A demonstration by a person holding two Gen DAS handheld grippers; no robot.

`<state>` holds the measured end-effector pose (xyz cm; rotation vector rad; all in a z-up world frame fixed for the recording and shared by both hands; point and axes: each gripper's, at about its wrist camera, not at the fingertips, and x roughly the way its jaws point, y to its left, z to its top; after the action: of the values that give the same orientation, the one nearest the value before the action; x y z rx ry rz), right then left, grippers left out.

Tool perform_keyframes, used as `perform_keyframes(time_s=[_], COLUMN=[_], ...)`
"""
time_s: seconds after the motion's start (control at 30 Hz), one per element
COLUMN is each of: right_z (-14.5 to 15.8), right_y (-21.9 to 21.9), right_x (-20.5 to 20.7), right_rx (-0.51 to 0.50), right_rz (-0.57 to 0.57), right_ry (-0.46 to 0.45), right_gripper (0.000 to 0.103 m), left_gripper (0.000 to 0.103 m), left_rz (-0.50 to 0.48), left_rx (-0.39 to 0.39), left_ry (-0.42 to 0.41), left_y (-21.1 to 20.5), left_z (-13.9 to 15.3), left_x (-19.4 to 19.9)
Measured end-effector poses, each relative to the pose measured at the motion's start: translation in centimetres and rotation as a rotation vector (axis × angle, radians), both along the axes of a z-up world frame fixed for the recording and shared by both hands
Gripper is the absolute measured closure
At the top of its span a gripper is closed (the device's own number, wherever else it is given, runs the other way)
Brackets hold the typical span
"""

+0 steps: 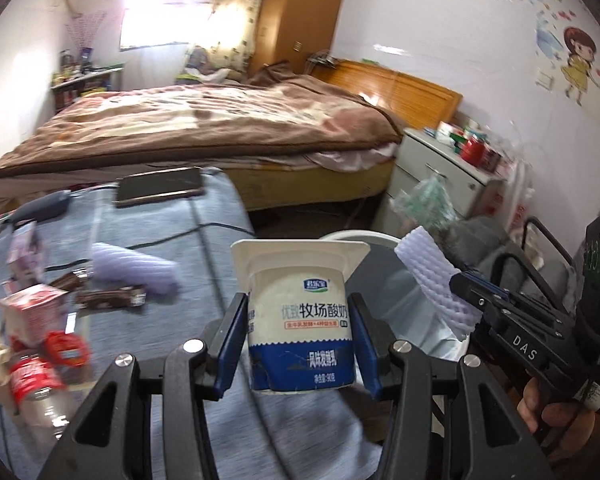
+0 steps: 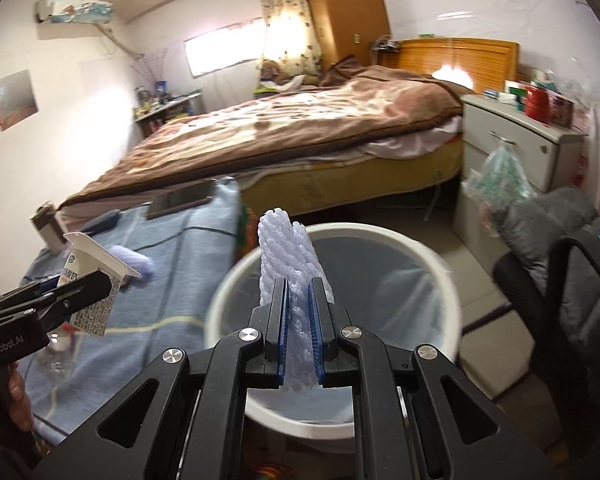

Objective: Collect trash
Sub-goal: 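Carry both items over the white bin and open both tools to drop them, then move both tools back over the bed toward the cola bottle and paper bag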

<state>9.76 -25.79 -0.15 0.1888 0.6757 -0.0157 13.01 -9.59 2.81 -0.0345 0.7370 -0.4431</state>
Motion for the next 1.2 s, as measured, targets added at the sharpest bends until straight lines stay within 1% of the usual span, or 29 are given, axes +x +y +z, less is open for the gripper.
perform_keyframes(time_s=[0.17,0.27,0.33,0.43,0.53,0.6,0.7,0.73,0.77,0.8,0.83,0.87,0.9,0.93,0.97,1.1,1.2], right_z=[-1.2,-2.2,-2.7,-3.2,-3.6,-3.6,-3.8,-3.8,-3.9,-3.9,-4.0,-3.9,-3.9,-3.9,-3.8,-3.3,-3.0], right_y=[-1.9,-3.0,-3.4,-3.8,-4.4,-4.6,-4.9,-4.9,-5.0,-5.0,-5.0,-5.0,-5.0,-5.0,-4.9,-4.3,-4.1], right_x=[0.1,0.2,0.3,0.3,0.4,0.3,0.3,0.4,0.5,0.5,0.5,0.4,0.3,0.4,0.3,0.1,-0.1], right_rx=[-0.015,-0.023,-0.024,-0.054,-0.051,-0.075,-0.067,-0.072,-0.079,-0.081,-0.079,-0.07,-0.06,-0.056,-0.056,-0.063,-0.053], right_rz=[-0.035,-0.047,-0.054,-0.057,-0.061,-0.082,-0.082,-0.086,-0.096,-0.103,-0.106,-0.106,-0.102,-0.102,-0.103,-0.099,-0.106], right_ry=[0.042,0.069,0.088,0.101,0.115,0.114,0.13,0.136,0.14,0.139,0.139,0.139,0.136,0.133,0.129,0.118,0.103], right_gripper=[0.09,0.09,0.09,0.09,0.09,0.09,0.088,0.087,0.085,0.083,0.076,0.067,0.062,0.053,0.051,0.051,0.051], left_gripper=[0.052,0.052,0.052,0.051,0.051,0.051,0.051,0.05,0.045,0.043,0.041,0.041,0.041,0.041,0.041,0.04,0.038], left_rz=[-0.052,-0.08,-0.087,-0.103,-0.115,-0.107,-0.094,-0.095,-0.098,-0.099,-0.096,-0.094,-0.092,-0.089,-0.086,-0.068,-0.058], left_rx=[0.006,0.015,0.018,0.054,0.057,0.046,0.052,0.049,0.043,0.038,0.035,0.035,0.036,0.035,0.032,0.028,0.03], left_ry=[0.044,0.056,0.082,0.068,0.093,0.1,0.105,0.105,0.108,0.108,0.105,0.103,0.099,0.098,0.099,0.083,0.075], left_y=[-3.2,-5.0,-6.0,-7.3,-8.1,-8.0,-8.0,-8.1,-8.0,-7.9,-7.8,-7.7,-7.5,-7.4,-7.2,-6.3,-5.5], left_z=[-1.3,-1.9,-2.4,-2.8,-3.4,-3.5,-3.8,-3.8,-3.8,-3.8,-3.7,-3.6,-3.6,-3.5,-3.4,-2.9,-2.4], left_x=[0.8,1.1,1.5,1.5,1.7,1.9,2.2,2.1,2.1,2.1,2.1,2.0,2.0,2.0,1.9,1.6,1.1])
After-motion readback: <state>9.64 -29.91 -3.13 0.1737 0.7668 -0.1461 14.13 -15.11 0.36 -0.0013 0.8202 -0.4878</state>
